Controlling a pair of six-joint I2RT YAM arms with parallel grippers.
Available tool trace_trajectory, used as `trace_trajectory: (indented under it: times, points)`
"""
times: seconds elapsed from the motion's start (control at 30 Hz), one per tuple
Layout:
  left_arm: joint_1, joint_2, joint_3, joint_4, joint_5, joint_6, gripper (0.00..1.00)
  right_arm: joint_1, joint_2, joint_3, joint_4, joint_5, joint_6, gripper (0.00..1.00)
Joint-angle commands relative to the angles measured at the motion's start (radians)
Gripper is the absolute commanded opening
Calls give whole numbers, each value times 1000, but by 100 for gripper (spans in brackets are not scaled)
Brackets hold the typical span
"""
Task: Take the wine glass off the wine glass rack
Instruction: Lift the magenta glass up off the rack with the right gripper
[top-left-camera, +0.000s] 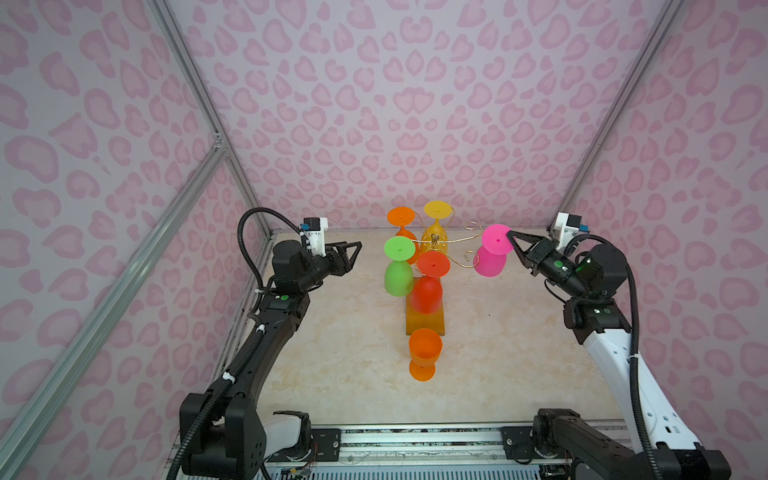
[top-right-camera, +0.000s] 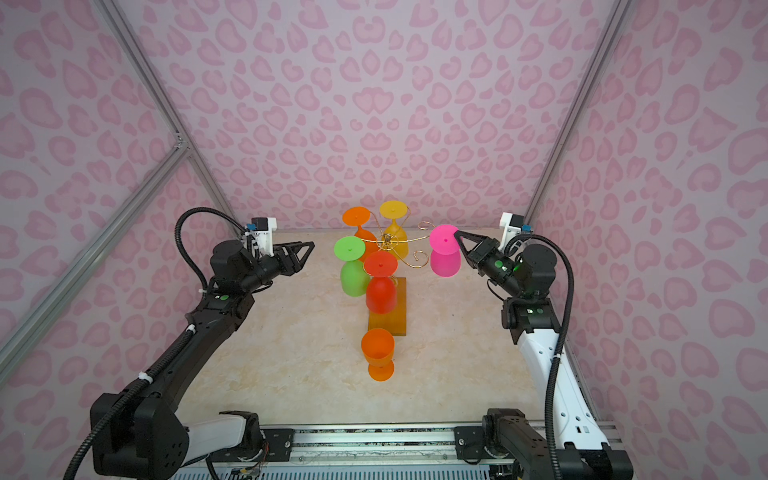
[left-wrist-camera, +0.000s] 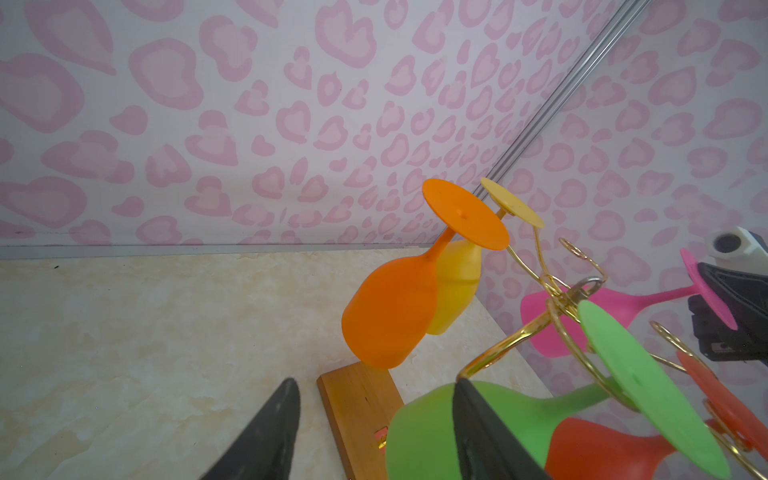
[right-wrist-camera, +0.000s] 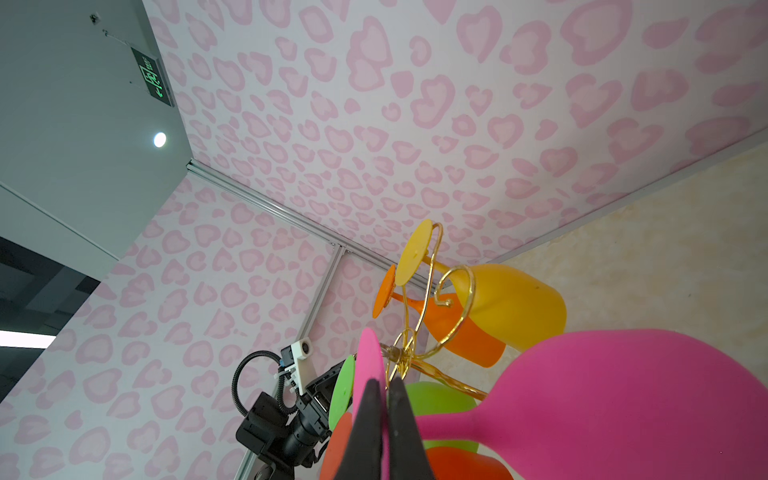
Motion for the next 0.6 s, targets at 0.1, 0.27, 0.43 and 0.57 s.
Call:
trace_trajectory:
  times: [0.1,0.27,0.43,0.57]
  points:
    - [1,-54,15,38,4,-33,61,-63,-104,45,-112,27,-96,0]
    - [1,-107,25,74,38,-80,61,-65,-177,102,-133,105,-172,0]
    - [-2,-122,48,151,119,-160,57,-63,-208,95,46,136,-113,0]
    - [-5,-106,51,290,213,-264,55,-44,-182,108,176,120,-48,0]
